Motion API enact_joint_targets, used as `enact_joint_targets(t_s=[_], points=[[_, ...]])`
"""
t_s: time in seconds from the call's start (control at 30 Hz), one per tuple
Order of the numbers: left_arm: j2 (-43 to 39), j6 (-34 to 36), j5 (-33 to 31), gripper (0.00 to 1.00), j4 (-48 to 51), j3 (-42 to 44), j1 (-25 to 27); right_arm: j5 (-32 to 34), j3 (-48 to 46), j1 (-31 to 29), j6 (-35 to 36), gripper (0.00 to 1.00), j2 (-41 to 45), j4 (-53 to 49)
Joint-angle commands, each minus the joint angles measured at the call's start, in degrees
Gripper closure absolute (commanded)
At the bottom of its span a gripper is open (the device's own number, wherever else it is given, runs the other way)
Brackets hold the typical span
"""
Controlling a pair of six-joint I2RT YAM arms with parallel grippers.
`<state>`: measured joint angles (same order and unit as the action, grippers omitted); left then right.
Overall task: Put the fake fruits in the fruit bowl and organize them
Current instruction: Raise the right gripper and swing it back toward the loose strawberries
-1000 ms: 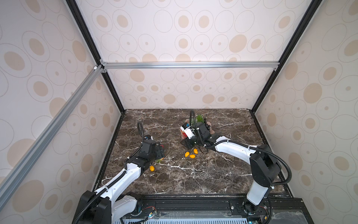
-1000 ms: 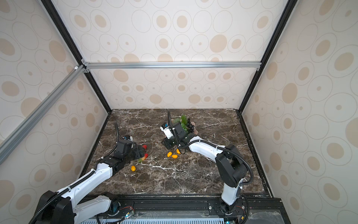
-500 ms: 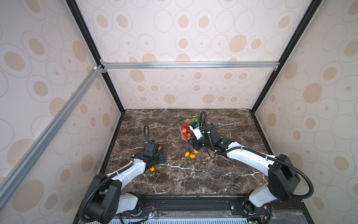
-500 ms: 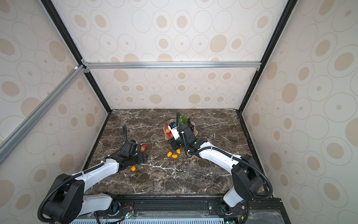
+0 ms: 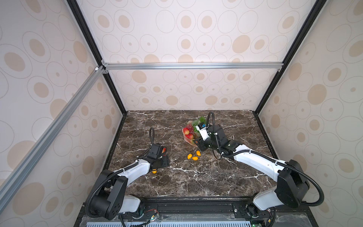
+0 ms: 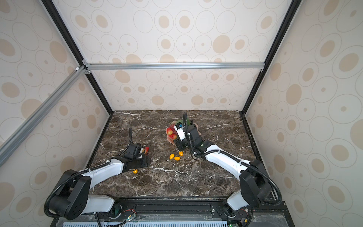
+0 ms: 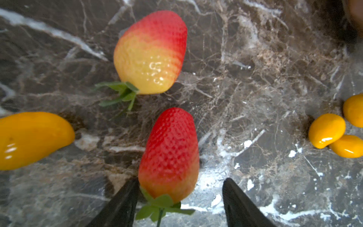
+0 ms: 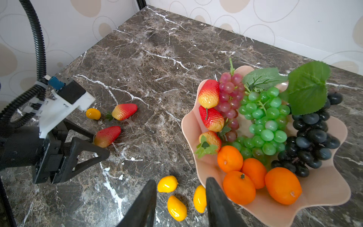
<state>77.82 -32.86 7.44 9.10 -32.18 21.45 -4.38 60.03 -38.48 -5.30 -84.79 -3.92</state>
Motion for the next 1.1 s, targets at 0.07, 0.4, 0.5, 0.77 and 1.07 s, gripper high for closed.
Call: enact_joint_targets(t_s=[0.07, 0.4, 0.5, 0.77, 1.07], points=[[0.3, 1.0, 1.6, 0.34, -0.1, -2.1, 0.8, 0.1, -1.0, 0.3, 0.3, 0.56, 1.1, -0.8], [-0.5, -1.1, 7.8, 0.21, -3.0, -1.5, 2.9, -0.5, -1.2, 0.3, -0.5, 0.56, 0.7, -1.2], [-1.0, -1.8, 8.5, 0.20, -4.1, -0.7, 3.2, -0.5, -2.0, 0.2, -0.8, 0.56, 0.7, -0.7], [-7.6, -3.2, 1.5, 0.15, -1.2, 0.0, 3.2, -6.9, -0.7, -0.9, 4.4, 0.55, -4.0, -0.2], [-16.4, -5.3, -0.2, 0.12, -0.1, 3.2, -0.3, -16.4, 10.1, -4.7, 15.9, 0.54, -19.1, -2.3]])
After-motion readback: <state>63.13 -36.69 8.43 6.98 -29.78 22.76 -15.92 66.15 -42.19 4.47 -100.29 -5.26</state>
